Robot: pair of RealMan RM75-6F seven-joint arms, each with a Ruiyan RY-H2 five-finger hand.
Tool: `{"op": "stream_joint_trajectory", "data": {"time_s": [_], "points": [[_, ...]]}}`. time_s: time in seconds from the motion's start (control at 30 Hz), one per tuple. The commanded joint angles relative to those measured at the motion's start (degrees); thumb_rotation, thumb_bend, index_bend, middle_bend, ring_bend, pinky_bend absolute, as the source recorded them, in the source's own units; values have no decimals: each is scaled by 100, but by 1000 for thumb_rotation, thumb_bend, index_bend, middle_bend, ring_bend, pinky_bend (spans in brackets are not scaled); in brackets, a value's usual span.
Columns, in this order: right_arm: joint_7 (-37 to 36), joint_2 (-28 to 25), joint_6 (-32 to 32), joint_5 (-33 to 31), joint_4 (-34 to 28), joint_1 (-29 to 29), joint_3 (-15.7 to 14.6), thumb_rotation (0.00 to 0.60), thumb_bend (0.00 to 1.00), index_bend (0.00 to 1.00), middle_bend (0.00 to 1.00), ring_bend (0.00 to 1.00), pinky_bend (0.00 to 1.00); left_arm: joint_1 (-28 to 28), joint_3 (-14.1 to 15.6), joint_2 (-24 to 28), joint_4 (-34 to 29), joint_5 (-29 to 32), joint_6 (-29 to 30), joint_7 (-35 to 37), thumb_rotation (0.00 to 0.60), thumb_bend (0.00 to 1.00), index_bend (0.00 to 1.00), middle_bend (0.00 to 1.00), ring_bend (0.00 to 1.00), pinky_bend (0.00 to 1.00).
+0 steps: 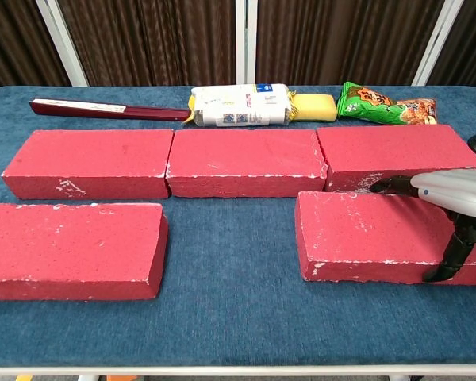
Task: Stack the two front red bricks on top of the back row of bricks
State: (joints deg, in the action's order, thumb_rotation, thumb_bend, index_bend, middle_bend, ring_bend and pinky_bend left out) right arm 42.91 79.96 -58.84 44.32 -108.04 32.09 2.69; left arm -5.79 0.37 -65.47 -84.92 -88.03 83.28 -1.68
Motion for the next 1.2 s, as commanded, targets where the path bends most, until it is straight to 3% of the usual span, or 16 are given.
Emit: {"op": "stream_joint_trajectory", "data": {"time_s": [0.03, 0.2, 0.37, 0.5, 0.7, 0.83, 0.97, 1.2], "points": [[-65, 30, -1, 41, 56, 40, -42, 600, 0, 0, 10, 0, 0, 2, -1, 1, 3, 6, -5, 3, 600, 0, 7, 8, 0, 20], [-254, 81, -41, 174, 157, 61, -93, 600, 0, 0, 76, 0, 2, -3, 0, 1, 4, 22, -32, 12, 600, 0, 8, 8, 0, 21], [-438, 100, -46, 300, 231, 77, -124, 600, 0, 0, 137, 15, 96, -16, 15, -1, 32, 38, -98, 59, 600, 0, 7, 6, 0, 21], [-553, 180, -149, 460, 333, 59, -149, 600, 1, 0, 181, 80, 148, -16, 17, -10, 68, 49, -115, 83, 600, 0, 7, 4, 0, 21], [-681, 286, -253, 692, 477, 18, -213, 600, 42, 0, 315, 238, 350, -11, 14, -5, 79, 48, -103, 101, 600, 0, 7, 4, 0, 21], [-731, 261, -331, 807, 450, -25, -262, 600, 46, 0, 335, 278, 380, -9, 19, 15, 54, 38, -100, 105, 600, 0, 7, 4, 0, 21], [-886, 65, -522, 1154, 219, -129, -302, 600, 55, 0, 349, 291, 386, -6, 21, 46, 16, 21, -84, 96, 600, 0, 7, 4, 0, 21], [-1012, -813, -936, 1892, -599, -272, -292, 600, 58, 0, 367, 290, 364, -24, 20, 136, -84, 27, -119, 68, 600, 0, 8, 4, 0, 21]]}}
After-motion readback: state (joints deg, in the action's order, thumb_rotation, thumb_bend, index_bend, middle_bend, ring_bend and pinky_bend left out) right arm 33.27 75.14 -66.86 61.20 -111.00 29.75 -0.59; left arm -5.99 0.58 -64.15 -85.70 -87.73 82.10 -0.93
